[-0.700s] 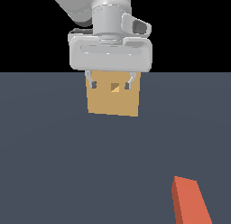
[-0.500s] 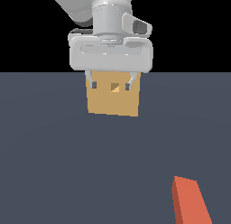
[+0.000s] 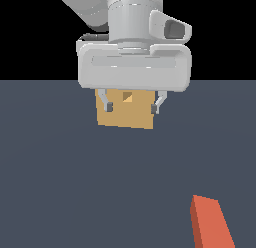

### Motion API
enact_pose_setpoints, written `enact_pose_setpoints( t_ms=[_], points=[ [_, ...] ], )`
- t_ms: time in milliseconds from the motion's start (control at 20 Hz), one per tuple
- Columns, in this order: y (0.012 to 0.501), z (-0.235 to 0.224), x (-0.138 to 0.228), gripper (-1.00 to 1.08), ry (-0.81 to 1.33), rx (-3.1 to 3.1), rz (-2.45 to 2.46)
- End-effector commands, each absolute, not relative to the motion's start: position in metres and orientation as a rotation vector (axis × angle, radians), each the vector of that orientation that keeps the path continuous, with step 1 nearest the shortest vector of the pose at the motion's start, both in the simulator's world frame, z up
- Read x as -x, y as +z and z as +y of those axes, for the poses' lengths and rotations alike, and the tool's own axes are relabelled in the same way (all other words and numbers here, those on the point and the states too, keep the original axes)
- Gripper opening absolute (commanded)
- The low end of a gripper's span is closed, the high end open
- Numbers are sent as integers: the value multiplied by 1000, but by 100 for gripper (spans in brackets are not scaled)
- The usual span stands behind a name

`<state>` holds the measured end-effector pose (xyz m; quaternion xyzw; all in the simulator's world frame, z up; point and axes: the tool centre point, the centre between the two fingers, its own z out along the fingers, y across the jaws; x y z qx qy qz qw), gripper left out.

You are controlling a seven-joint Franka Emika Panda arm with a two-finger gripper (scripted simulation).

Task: Insert the peg into the horizontal hole in a box.

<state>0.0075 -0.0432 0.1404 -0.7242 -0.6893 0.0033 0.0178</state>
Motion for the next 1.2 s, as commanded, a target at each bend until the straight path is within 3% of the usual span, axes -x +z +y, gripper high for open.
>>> enact_pose_setpoints(
  t_ms=[0,700,1150],
  points=[
    [132,-70,-15,100,11,2280,-2115],
    [86,-235,-51,100,6,2454,-1947],
    [71,-297,-59,100,2,2515,-1878]
  ],
)
